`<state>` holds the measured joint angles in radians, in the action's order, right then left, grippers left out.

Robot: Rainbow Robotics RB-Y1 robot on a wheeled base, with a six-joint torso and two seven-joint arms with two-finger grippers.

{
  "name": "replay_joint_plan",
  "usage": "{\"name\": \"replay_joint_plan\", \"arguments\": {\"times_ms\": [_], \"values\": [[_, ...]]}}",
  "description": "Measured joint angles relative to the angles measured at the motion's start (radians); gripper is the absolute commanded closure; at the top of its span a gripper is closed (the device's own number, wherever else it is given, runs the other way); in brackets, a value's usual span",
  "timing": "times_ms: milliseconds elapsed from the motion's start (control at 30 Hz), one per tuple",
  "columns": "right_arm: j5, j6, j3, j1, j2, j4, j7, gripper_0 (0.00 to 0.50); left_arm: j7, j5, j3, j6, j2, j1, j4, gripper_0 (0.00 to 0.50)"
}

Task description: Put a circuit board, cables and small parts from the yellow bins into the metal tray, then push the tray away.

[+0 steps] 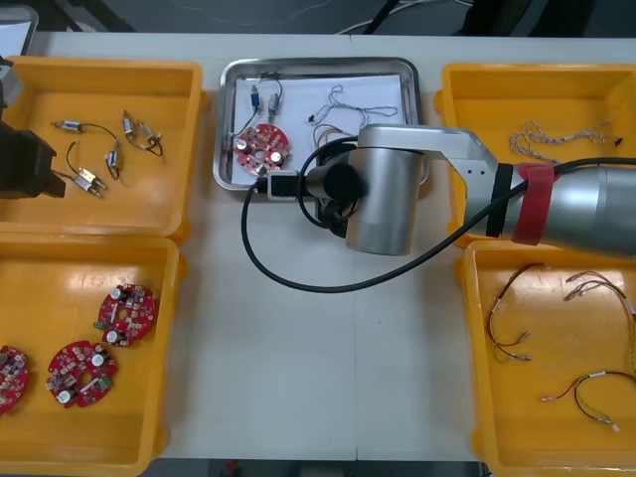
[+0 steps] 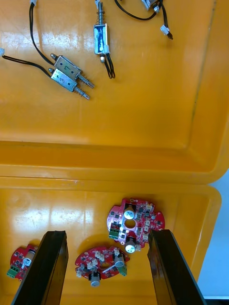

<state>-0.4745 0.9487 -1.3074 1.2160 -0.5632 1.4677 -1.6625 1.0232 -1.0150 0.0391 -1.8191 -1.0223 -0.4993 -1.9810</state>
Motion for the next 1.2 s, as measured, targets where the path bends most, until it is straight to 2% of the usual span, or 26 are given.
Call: {"name": "replay_joint_plan", "arguments": {"times_ms": [600,1067,1100,1167,1200], "values": [[0.002,-0.14,0.0,0.012,0.0,-0.104,-0.037,0.5,0.0,0.0,0.0,0.0,0.0,0.0,0.0,0.0],[0.025,-0.205,0.0,0.017,0.003,-0.163,-0.055,0.5,0.0,0.0,0.0,0.0,0.0,0.0,0.0,0.0],[0.025,-0.206,0.0,0.018,0.003,-0.166,-0.055,0.477,0.0,0.0,0.0,0.0,0.0,0.0,0.0,0.0],[0.026,-0.206,0.0,0.02,0.003,-0.169,-0.055,0.389,0.0,0.0,0.0,0.0,0.0,0.0,0.0,0.0],[0.026,-0.206,0.0,0.02,0.004,-0.17,-0.055,0.313,0.0,0.0,0.0,0.0,0.0,0.0,0.0,0.0]]}}
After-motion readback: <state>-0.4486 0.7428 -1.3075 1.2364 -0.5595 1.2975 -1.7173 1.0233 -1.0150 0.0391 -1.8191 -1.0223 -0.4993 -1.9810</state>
